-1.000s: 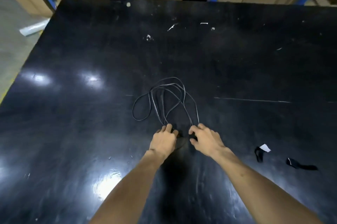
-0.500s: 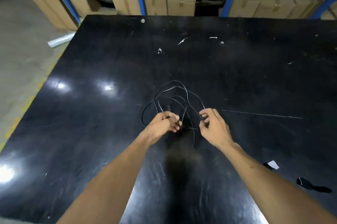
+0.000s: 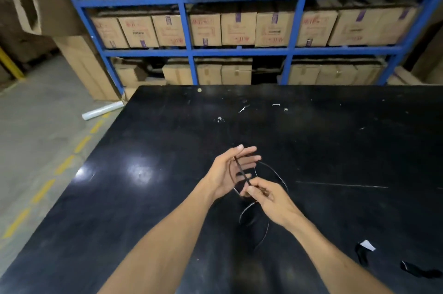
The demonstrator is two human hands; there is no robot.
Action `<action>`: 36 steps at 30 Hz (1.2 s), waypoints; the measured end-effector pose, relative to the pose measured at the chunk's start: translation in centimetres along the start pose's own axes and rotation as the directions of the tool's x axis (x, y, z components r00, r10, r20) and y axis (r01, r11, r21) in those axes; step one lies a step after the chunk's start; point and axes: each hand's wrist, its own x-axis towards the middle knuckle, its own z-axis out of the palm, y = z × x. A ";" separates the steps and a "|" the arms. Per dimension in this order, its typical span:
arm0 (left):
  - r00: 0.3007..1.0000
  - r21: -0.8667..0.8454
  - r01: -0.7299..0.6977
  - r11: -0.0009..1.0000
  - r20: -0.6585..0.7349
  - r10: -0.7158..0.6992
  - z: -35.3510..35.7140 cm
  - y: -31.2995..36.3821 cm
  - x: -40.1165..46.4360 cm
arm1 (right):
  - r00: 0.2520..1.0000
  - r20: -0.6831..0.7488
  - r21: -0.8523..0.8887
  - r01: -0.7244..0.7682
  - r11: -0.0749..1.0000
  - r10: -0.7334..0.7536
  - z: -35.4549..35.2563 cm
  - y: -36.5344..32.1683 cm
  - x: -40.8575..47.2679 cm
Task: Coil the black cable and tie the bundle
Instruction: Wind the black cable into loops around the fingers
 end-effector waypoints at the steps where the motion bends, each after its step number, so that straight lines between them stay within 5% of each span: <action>1: 0.998 -0.051 0.002 0.999 0.069 0.002 0.2 0.2 -0.3 | 1.000 0.012 0.008 0.006 1.000 -0.006 0.0 -0.4 -0.5; 7: 0.930 -0.214 0.017 0.977 0.363 0.064 1.8 1.1 -1.1 | 0.992 0.110 0.159 -0.073 0.985 0.056 0.2 -2.3 -2.4; 19: 0.962 -0.123 -0.079 0.989 0.250 0.108 0.7 4.8 -2.2 | 0.982 0.127 0.336 -0.173 0.926 0.138 1.2 -4.9 -2.6; 30: 0.937 -0.219 -0.090 0.972 0.312 0.157 -1.7 9.0 -3.0 | 0.973 0.183 0.164 -0.169 0.972 0.139 2.0 -5.9 0.9; 36: 0.900 -0.367 -0.018 0.930 0.399 0.175 -3.5 15.6 -3.8 | 0.955 0.049 0.141 -0.298 0.944 0.294 0.6 -2.2 1.1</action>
